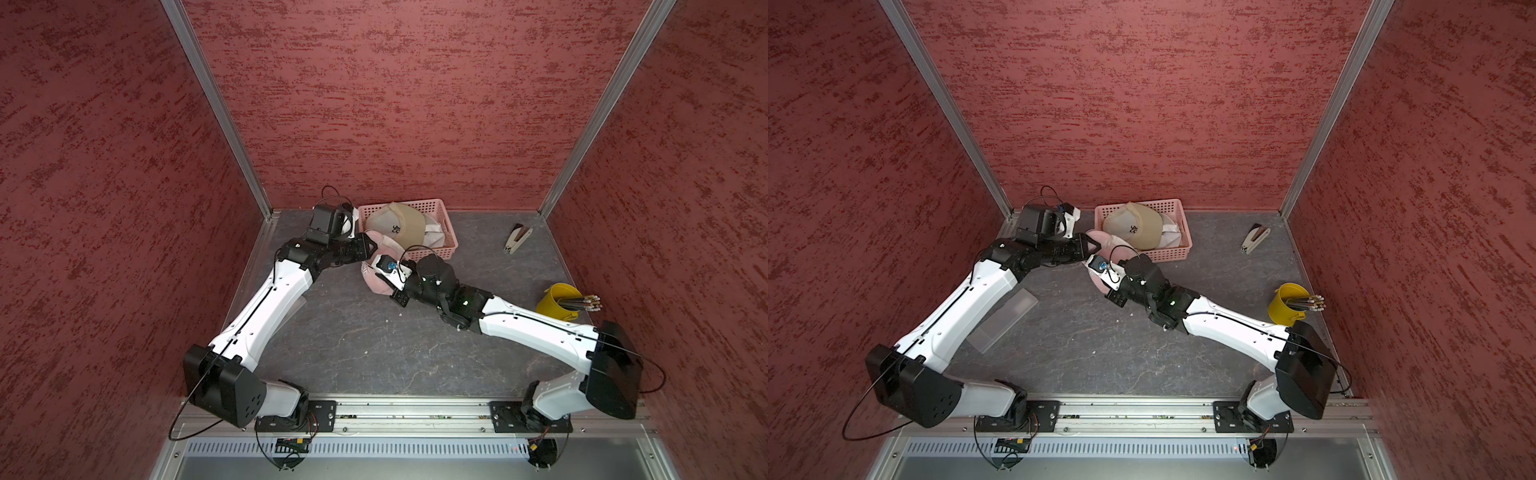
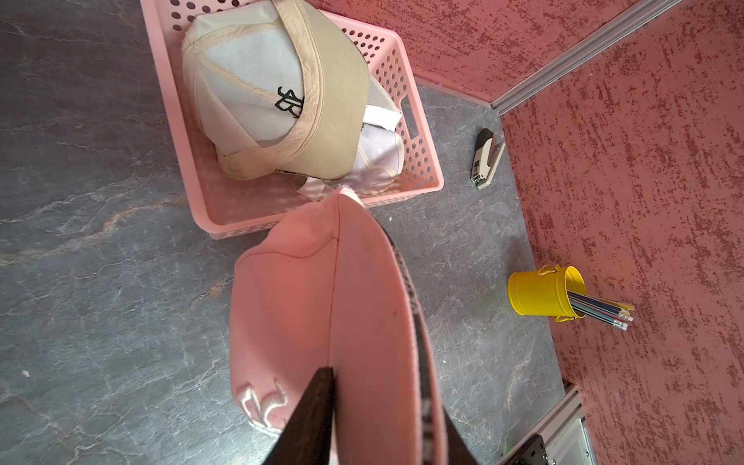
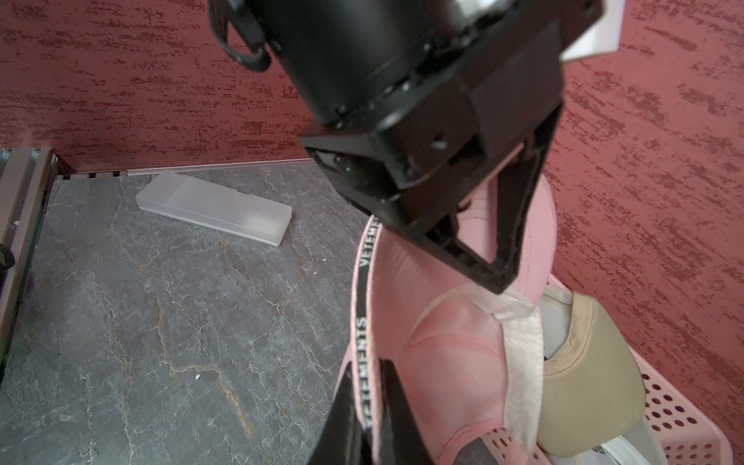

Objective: Turn the baseball cap inside out
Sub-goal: Place the baseball cap at the center of the board.

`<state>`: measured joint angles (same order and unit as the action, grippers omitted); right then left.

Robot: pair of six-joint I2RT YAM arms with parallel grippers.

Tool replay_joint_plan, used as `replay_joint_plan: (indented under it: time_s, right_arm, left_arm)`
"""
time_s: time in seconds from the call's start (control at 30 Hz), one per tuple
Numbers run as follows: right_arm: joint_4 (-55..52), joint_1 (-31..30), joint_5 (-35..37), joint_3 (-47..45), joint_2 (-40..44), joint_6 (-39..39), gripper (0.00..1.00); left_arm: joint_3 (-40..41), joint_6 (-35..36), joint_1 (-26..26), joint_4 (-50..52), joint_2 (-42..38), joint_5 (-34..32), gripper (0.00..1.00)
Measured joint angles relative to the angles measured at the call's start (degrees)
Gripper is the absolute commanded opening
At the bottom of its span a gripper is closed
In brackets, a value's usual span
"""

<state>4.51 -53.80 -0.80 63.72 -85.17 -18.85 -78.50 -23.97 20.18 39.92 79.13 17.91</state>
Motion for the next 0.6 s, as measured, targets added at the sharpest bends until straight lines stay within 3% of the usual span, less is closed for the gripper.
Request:
replay_joint_plan:
  time_s: [0.6]
  right_arm:
    - [-1.1, -0.2, 0.0, 2.7, -4.0, 0.6, 0.00]
  left_arm:
    - [-2.3, 3.9, -0.7, 7.0, -2.0, -3.0, 0.37]
